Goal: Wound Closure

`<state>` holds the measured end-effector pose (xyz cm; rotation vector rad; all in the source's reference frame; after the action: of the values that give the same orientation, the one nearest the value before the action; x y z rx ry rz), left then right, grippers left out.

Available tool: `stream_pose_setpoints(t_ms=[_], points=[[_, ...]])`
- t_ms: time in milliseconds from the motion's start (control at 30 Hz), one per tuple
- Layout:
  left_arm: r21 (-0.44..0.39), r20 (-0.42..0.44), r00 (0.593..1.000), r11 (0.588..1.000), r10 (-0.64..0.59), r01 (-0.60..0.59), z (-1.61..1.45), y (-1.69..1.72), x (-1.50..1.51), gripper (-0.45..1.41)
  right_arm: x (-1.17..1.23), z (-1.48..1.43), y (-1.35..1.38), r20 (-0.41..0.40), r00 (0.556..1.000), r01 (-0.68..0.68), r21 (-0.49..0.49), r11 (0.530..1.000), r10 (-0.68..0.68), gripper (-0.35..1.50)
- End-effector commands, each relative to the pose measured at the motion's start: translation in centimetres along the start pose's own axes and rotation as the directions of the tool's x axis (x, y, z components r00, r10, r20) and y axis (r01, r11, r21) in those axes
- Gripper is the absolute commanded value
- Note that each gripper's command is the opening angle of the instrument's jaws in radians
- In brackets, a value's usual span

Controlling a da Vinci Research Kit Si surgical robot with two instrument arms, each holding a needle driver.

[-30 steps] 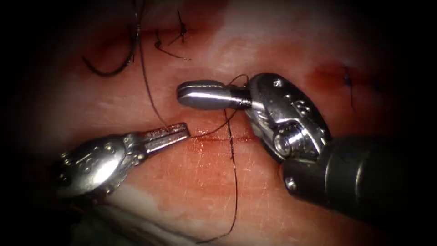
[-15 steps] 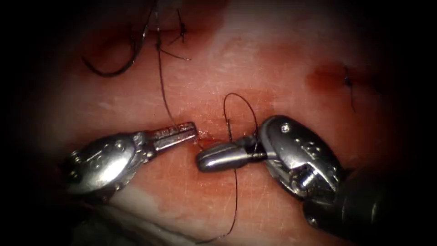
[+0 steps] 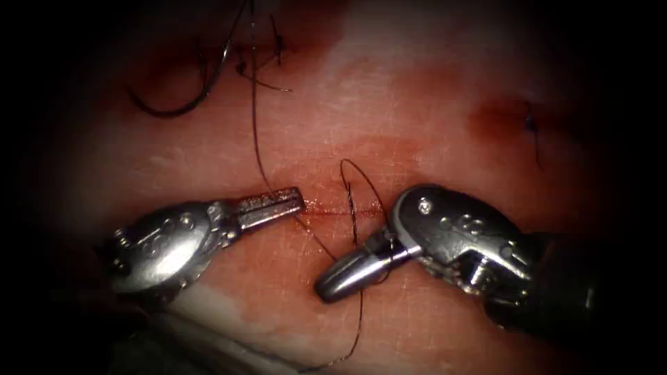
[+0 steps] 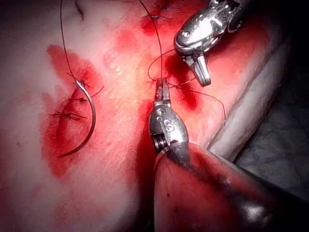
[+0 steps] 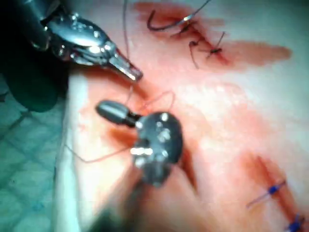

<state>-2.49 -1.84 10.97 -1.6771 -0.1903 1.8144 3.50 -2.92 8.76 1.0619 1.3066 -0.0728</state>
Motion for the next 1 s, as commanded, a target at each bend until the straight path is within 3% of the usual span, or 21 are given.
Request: stream_pose_setpoints(t_ms=[33, 367, 633, 900, 1000], points=[[-0.002, 0.000, 1.000, 1.000, -0.002, 0.002, 0.05, 0.03, -0.10, -0.45, -0.04, 0.07, 0.06, 0.029, 1.000, 0.010, 0.035, 0.999, -0.011, -0.11], [-0.017, 0.000, 1.000, 1.000, -0.005, 0.005, 0.09, 0.08, -0.20, -0.45, -0.03, 0.21, -0.06, 0.112, 0.990, 0.070, 0.166, 0.984, -0.089, 0.15], [-0.022, 0.003, 1.000, 1.000, -0.005, 0.005, 0.09, 0.08, -0.20, -0.45, -0.12, 0.28, -0.16, 0.228, 0.958, 0.123, 0.213, 0.969, -0.172, 0.69], [-0.027, 0.006, 1.000, 1.000, -0.004, 0.004, 0.08, 0.07, -0.21, -0.45, -0.19, 0.25, -0.19, 0.313, 0.917, 0.171, 0.250, 0.953, -0.246, 0.72], [-0.028, 0.009, 1.000, 1.000, -0.004, 0.004, 0.08, 0.07, -0.21, -0.45, -0.23, 0.26, -0.15, 0.376, 0.883, 0.196, 0.249, 0.949, -0.281, 0.72]])
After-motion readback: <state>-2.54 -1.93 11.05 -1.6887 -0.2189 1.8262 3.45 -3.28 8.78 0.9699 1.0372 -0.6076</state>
